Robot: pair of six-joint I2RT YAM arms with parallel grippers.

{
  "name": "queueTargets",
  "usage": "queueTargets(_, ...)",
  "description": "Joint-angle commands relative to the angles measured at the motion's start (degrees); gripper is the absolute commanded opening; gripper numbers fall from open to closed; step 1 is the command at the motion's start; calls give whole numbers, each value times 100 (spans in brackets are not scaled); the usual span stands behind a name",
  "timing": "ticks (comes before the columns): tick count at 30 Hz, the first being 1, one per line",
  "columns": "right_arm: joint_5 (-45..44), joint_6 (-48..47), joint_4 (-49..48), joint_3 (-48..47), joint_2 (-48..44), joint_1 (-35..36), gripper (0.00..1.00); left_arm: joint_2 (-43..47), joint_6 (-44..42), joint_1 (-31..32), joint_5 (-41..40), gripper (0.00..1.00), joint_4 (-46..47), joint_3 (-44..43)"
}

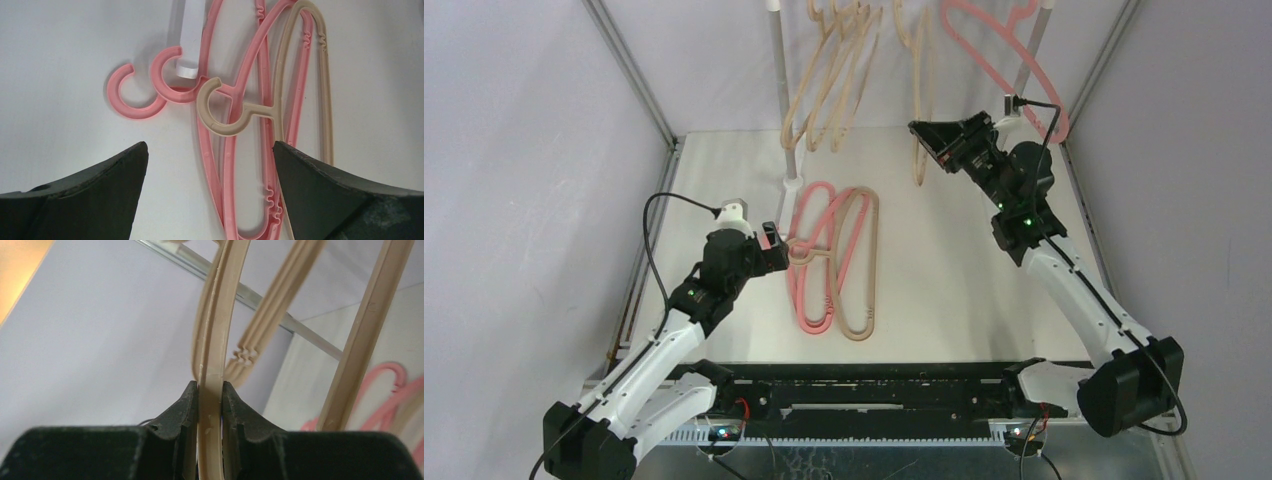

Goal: Organize the hangers

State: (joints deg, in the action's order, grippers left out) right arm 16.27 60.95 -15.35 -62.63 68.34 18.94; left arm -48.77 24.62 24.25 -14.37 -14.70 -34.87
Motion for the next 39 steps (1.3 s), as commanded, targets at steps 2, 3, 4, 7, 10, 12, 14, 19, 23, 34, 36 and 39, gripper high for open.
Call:
queueTargets(2, 83, 719, -1280, -486, 414, -22, 0, 8, 38, 30, -13, 99, 110, -46)
queueTargets(3, 98, 812, -1381, -541, 521, -24, 0, 15, 34, 32, -21, 99, 108, -39)
queueTargets(4, 108, 907, -1499, -610, 614, -23, 0, 16, 34, 32, -24, 99, 102, -38)
queueTargets(7, 77, 1116, -1667, -761, 900, -22, 0, 35, 27, 23, -47, 100, 99, -33)
queueTargets(10, 7, 1267, -1760, -1010, 1172, -15, 0, 51, 25, 28, -56, 100, 90, -28)
queueTargets(12, -74, 1351, -1827, -1133, 1342, 8, 0, 58, 21, 34, -58, 99, 90, -20)
queueTargets(14, -165, 1459, -1923, -1253, 1502, 36, 0, 68, 26, 29, -86, 99, 82, -12)
queueTargets(19, -310, 1508, -1874, -1598, 1918, 175, 0, 70, 25, 25, -107, 100, 89, 6)
queueTargets(23, -398, 1531, -1784, -1603, 2165, 286, 0, 60, 25, 27, -123, 99, 92, 13)
queueTargets(34, -318, 1385, -1514, -1351, 2463, 516, 19, 28, 32, 23, -116, 100, 124, 63)
queueTargets(36, -422, 1132, -1193, -1351, 2350, 534, 34, -5, 34, 32, -118, 99, 125, 59)
queueTargets(39, -761, 807, -719, -1278, 2033, 556, 57, -30, 32, 28, -125, 99, 125, 42)
